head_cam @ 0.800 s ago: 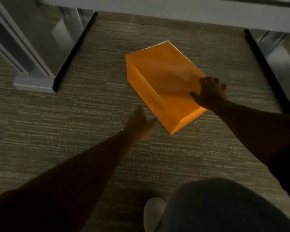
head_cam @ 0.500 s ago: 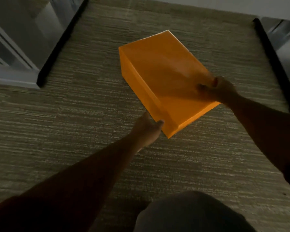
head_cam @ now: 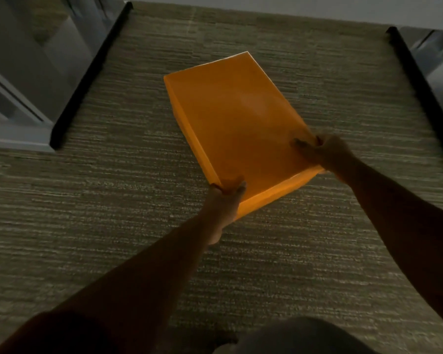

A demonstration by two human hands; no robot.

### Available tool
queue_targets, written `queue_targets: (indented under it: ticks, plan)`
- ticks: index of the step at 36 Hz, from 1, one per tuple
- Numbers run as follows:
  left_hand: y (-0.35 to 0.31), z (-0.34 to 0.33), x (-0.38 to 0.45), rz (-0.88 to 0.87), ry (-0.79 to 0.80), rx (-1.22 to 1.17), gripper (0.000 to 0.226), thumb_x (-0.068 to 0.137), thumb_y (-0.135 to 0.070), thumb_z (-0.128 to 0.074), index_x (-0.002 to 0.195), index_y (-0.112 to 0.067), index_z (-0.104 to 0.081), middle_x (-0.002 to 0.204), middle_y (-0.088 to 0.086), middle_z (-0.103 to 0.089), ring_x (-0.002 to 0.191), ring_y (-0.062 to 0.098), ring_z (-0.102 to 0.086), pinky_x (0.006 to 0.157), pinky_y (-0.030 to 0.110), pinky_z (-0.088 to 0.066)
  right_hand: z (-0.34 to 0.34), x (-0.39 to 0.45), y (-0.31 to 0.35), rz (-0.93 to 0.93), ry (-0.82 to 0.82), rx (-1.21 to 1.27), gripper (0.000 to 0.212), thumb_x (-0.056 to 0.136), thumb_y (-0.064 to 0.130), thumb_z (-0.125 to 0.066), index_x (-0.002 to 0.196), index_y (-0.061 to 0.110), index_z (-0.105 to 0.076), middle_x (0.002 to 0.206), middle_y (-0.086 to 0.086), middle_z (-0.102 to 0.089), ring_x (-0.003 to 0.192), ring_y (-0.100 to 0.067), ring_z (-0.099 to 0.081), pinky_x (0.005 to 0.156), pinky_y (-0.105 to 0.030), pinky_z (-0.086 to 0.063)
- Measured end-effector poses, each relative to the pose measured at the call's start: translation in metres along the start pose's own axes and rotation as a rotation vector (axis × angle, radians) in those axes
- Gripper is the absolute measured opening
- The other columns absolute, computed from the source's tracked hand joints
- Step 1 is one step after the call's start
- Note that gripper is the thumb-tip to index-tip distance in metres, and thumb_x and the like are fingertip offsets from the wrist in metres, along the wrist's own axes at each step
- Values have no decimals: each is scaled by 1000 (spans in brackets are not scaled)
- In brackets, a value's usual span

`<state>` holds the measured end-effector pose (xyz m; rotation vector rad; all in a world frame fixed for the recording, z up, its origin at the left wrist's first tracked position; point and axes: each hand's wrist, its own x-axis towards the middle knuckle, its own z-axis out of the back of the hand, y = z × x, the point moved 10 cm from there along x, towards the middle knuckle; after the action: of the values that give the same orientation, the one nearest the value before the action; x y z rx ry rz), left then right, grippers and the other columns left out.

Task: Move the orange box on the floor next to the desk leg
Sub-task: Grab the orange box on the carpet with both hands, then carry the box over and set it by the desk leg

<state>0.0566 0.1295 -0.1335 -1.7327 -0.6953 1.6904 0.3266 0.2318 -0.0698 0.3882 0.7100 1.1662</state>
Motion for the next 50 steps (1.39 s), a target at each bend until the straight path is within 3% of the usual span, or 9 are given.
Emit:
queue_targets:
  ticks: [3,9,12,22,28,38,43,47,50]
  plan:
    - [-3,13,-1,6,-13,-101,61,92,-40,-65,143,-19,-38,141,4,-43,131,31,-46,87,38,-53,-5,-1,14,28,11,-24,59,89,61,-57,107,6,-63,95,-18,-69,87,-35,-67,82,-49,-57]
    - [-13,77,-3,-100,-99,-115,53,97,-34,-59,144,-17,-40,150,11,-43,132,36,-48,99,48,-54,-36,-9,58,143,62,27,27,97,44,-54,83,22,-58,73,-4,-59,69,-26,-59,59,-32,-48]
    - [-15,115,-7,-125,-116,-104,54,99,-32,-56,147,-16,-38,151,12,-43,135,36,-47,103,51,-51,-63,-14,81,164,146,54,22,99,38,-54,100,17,-62,83,-6,-63,73,-29,-66,60,-41,-59]
    - [-11,248,-40,-159,-250,-149,50,100,-29,-55,146,-14,-44,147,12,-50,131,36,-51,102,52,-51,-157,-38,151,199,237,208,34,101,28,-53,131,13,-58,98,-7,-62,70,-18,-65,40,-16,-49]
    - [-3,302,-67,-187,-335,-177,51,98,-29,-58,145,-15,-46,142,9,-55,126,34,-55,97,50,-55,-208,-64,178,205,297,250,36,101,29,-52,134,16,-54,112,-9,-62,92,-28,-66,77,-52,-60]
    - [21,339,-96,-130,-428,-135,50,102,-30,-51,149,-14,-42,146,13,-51,131,37,-51,104,56,-49,-258,-99,181,123,349,340,42,101,28,-51,141,16,-49,127,-12,-59,103,-30,-64,50,-22,-54]
    - [25,345,-107,-111,-568,-57,47,102,-32,-51,142,-8,-47,135,20,-57,122,38,-57,102,59,-50,-266,-110,183,119,320,294,42,101,29,-51,140,16,-52,120,-9,-60,92,-25,-64,52,-26,-56]
    - [26,343,-120,-73,-582,-2,52,98,-37,-57,140,-7,-48,130,19,-59,117,37,-60,101,59,-50,-260,-116,185,86,285,271,42,100,35,-52,136,16,-54,110,-7,-58,84,-26,-62,70,-44,-61]
    - [24,341,-135,-109,-540,35,53,96,-40,-60,131,0,-54,113,24,-63,95,31,-62,79,41,-53,-251,-127,189,126,227,201,35,99,39,-51,119,12,-62,99,-12,-67,85,-30,-66,82,-52,-57]
